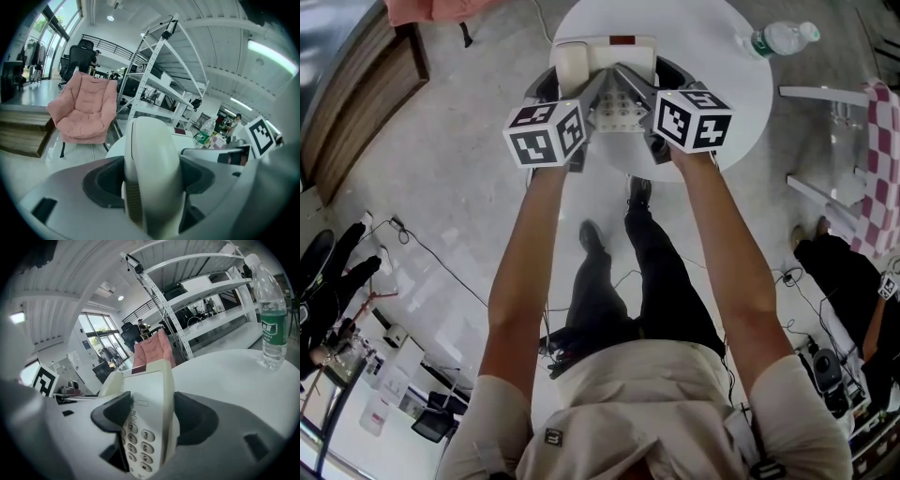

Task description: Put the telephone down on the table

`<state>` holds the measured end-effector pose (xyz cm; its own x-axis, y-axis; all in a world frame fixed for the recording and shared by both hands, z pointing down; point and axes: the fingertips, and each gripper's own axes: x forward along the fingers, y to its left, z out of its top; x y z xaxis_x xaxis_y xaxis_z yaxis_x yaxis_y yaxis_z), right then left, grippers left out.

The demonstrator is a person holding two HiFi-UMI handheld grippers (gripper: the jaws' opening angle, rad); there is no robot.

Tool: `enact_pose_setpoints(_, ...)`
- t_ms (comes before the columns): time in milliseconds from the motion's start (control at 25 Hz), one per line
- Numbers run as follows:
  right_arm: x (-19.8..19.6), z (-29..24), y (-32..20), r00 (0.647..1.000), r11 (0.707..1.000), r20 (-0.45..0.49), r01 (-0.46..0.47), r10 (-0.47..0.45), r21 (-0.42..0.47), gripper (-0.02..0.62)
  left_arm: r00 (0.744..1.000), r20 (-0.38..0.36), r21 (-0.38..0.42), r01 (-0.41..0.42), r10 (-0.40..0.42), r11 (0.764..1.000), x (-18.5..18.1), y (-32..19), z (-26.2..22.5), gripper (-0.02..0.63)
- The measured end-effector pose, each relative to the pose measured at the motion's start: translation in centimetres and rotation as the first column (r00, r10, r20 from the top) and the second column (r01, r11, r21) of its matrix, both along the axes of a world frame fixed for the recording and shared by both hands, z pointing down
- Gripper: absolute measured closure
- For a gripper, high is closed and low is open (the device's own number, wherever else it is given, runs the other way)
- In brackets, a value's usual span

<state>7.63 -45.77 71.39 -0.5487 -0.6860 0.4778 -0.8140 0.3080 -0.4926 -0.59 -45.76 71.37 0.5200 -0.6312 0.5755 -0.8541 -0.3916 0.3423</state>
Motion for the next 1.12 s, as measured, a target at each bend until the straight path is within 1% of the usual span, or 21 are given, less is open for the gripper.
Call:
enact_pose_setpoints(160,-0.1,0.9,-0.6,0.999,1.0,-0.018,0.028,-0.027,0.009,0.319,1.0,-0.004,-0.003,0.016,-0.016,1.0,-0.1,-0.7,0.8,0.287)
enact_pose_setpoints(200,-0.1,1.1,-0.8,0.999,0.999,-0.026,0.035,-0.034,0.01,0.319,1.0,0.008,0.002,0.018,-0.018,1.0,-0.2,-0.8,1.0,0.287)
enact_pose_setpoints(320,-0.1,1.9,-1.0,0.998,0.999,-0.047,0.046,-0.045,0.006,0.318,0.997,0.074,0.033,0.009,-0.012,0.999,-0.3,-1.2,1.4,0.285)
enact_pose_setpoints(400,0.2,2.4,-1.1,0.998,0.999,-0.053,0.038,-0.038,0.004,0.318,0.996,0.087,0.039,0.009,-0.013,0.999,-0.1,-1.5,1.6,0.286)
enact_pose_setpoints(520,0.7,3.3,-1.1,0.992,0.999,-0.122,0.042,-0.04,0.011,0.319,0.992,0.125,0.061,0.002,-0.009,0.998,0.2,-1.8,2.0,0.289)
enact_pose_setpoints(600,1.0,3.9,-1.2,0.984,0.999,-0.169,0.051,-0.048,0.015,0.334,0.988,0.157,0.071,-0.008,-0.003,0.997,0.3,-2.1,2.4,0.291)
enact_pose_setpoints(640,1.0,4.1,-1.3,0.982,0.998,-0.184,0.055,-0.051,0.017,0.321,0.987,0.162,0.074,-0.008,-0.004,0.997,0.3,-2.2,2.5,0.297)
enact_pose_setpoints(800,0.9,4.1,-1.3,0.978,0.997,-0.2,0.069,-0.063,0.023,0.316,0.986,0.167,0.084,0.011,-0.025,0.996,0.1,-2.2,2.5,0.301)
enact_pose_setpoints(920,1.0,4.2,-1.2,0.975,0.997,-0.214,0.069,-0.062,0.022,0.316,0.984,0.177,0.114,0.016,-0.036,0.993,0.2,-2.1,2.2,0.31)
enact_pose_setpoints(1000,1.6,4.1,-1.2,0.966,0.997,-0.251,0.069,-0.058,0.037,0.312,0.983,0.182,0.139,0.006,-0.032,0.99,0.7,-2.2,1.8,0.313)
enact_pose_setpoints(1120,2.6,3.7,-1.1,0.941,0.993,-0.333,0.092,-0.064,0.069,0.345,0.981,0.194,0.163,-0.008,-0.024,0.987,1.3,-2.1,1.2,0.313)
